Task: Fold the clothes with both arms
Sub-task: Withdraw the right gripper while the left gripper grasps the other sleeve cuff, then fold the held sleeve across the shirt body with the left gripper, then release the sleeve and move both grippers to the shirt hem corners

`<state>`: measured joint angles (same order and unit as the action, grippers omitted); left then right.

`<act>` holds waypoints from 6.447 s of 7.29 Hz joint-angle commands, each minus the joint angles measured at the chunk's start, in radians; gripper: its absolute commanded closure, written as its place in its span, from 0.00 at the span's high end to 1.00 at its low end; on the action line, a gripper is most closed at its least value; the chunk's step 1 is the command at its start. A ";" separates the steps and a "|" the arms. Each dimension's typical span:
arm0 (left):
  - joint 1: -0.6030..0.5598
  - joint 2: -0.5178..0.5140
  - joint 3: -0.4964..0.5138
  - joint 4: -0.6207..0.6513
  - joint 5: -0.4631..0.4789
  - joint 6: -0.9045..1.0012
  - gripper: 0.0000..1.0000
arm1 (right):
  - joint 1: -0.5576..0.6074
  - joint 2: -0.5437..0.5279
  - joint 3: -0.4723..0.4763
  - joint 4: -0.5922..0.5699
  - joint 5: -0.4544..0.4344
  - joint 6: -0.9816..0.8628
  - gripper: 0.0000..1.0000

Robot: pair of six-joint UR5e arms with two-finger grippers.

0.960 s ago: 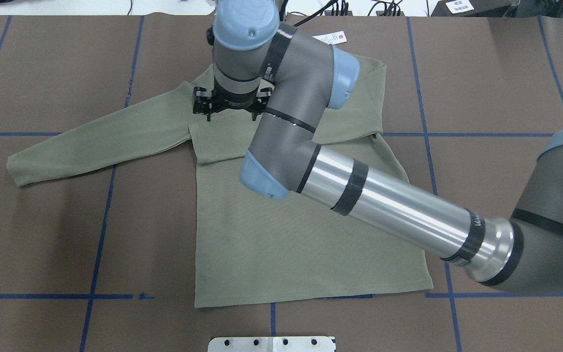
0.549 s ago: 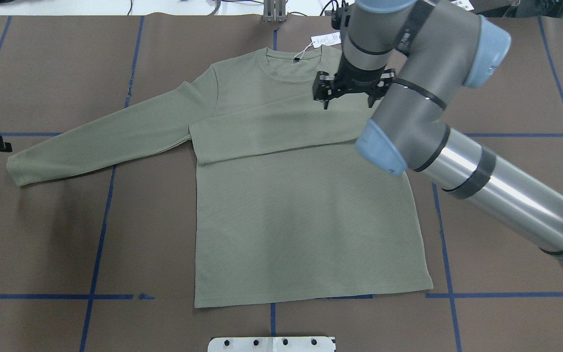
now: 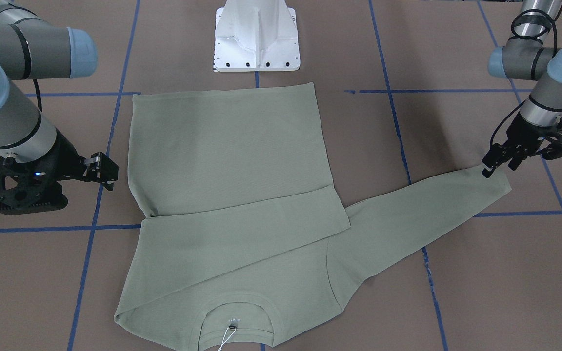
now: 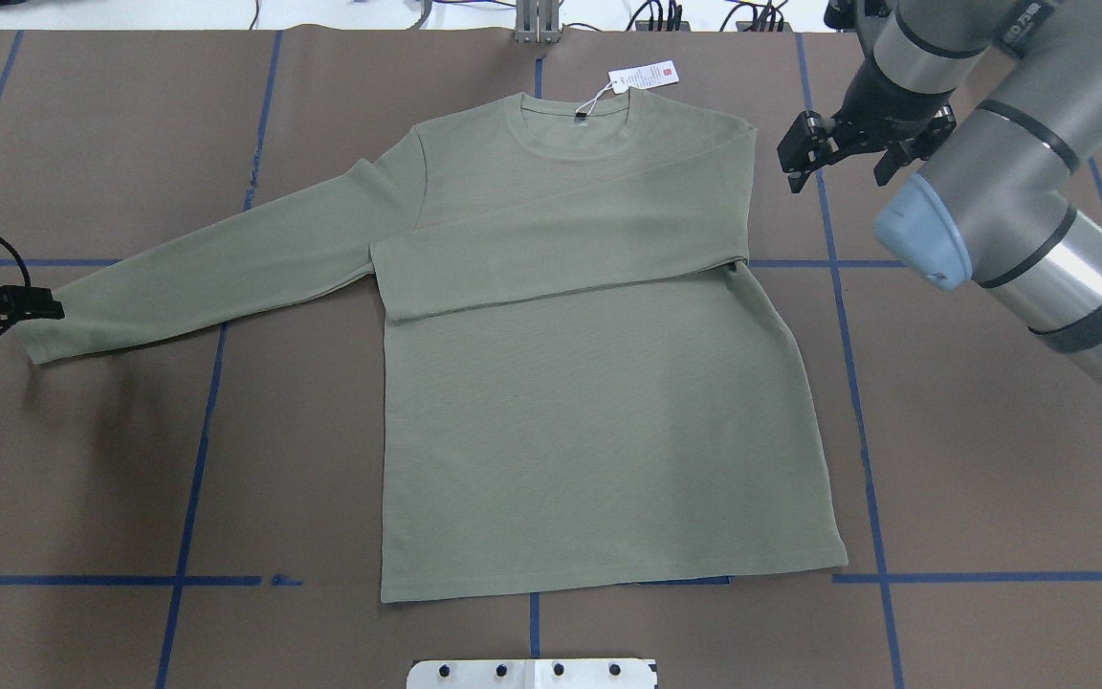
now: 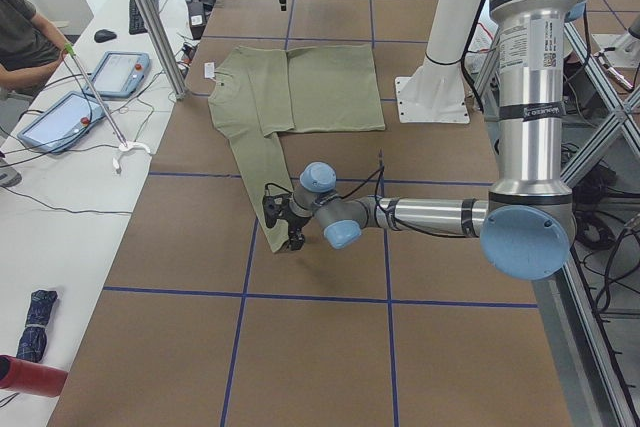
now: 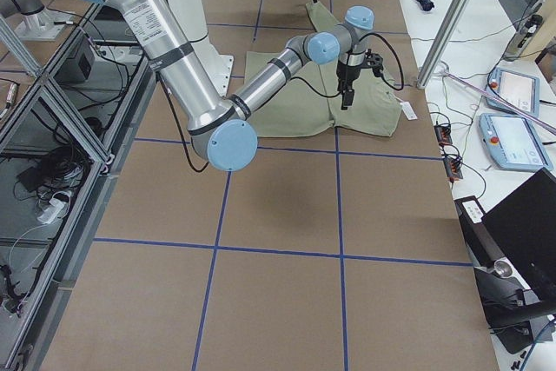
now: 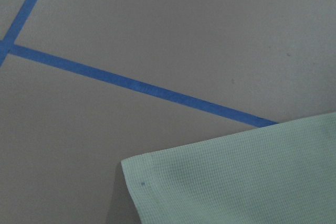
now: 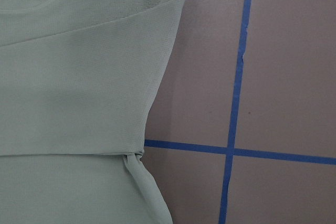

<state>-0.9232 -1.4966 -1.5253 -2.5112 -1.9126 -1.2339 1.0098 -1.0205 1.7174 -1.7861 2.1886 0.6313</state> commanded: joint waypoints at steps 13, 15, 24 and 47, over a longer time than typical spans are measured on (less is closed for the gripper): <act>0.012 -0.025 -0.100 0.082 -0.080 -0.007 0.00 | 0.045 -0.108 0.082 0.005 0.036 -0.046 1.00; 0.012 -0.225 -0.171 0.388 -0.074 -0.012 0.00 | 0.072 -0.208 0.140 0.007 0.034 -0.114 1.00; 0.301 -1.192 0.270 0.623 0.061 -0.718 0.00 | 0.127 -0.490 0.168 0.194 0.026 -0.196 1.00; 0.414 -0.512 -0.533 0.778 0.185 -0.072 1.00 | -0.511 -0.679 0.384 0.688 -0.342 0.721 1.00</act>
<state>-0.5089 -2.0718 -1.9963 -1.7384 -1.7140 -1.3199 0.6582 -1.6588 2.0444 -1.1169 1.9827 1.2389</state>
